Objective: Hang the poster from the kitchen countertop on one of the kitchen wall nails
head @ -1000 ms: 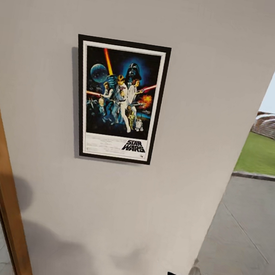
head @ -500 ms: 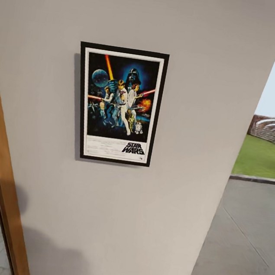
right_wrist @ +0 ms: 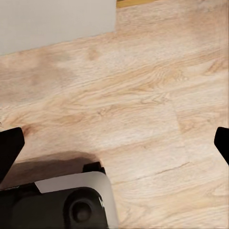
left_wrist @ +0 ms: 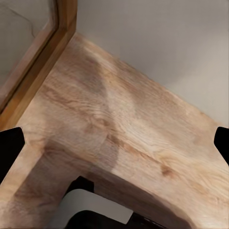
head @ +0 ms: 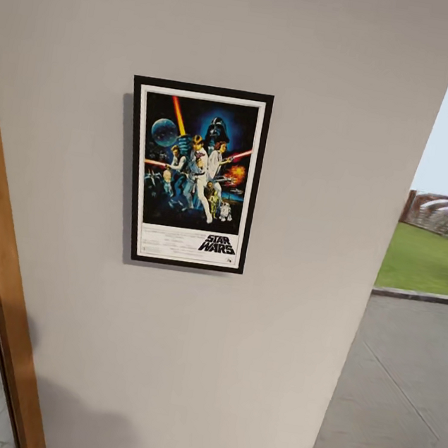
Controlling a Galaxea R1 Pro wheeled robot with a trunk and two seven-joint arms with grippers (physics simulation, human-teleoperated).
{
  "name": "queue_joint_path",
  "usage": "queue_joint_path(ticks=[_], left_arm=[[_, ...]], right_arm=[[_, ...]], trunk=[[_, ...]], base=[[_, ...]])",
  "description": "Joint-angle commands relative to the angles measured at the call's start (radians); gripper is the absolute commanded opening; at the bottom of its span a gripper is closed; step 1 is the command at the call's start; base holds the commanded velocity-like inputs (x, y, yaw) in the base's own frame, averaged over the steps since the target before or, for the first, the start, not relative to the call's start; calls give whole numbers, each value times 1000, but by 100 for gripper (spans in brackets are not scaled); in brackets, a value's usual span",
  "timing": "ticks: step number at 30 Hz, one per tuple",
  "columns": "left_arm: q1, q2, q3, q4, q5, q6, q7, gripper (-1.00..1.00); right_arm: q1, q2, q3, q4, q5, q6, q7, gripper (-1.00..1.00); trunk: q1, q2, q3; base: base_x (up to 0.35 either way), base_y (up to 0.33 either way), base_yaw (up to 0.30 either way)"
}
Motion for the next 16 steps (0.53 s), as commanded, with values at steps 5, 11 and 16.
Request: queue_joint_path(ticks=[5, 11, 16], left_arm=[[0, 0, -8, -1, 9, -2, 34, 100], [0, 0, -9, -1, 8, -3, 39, 100], [0, 0, -9, -1, 8, -3, 40, 100]], right_arm=[[0, 14, -8, 50, -7, -1, -3, 100], [0, 15, -7, 66, -7, -1, -5, 100], [0, 15, -8, 68, -8, -1, -5, 100]], trunk=[[0, -1, 0], [0, -1, 0], [0, -1, 0]], base=[[0, 0, 0], [0, 0, 0], [0, 0, 0]])
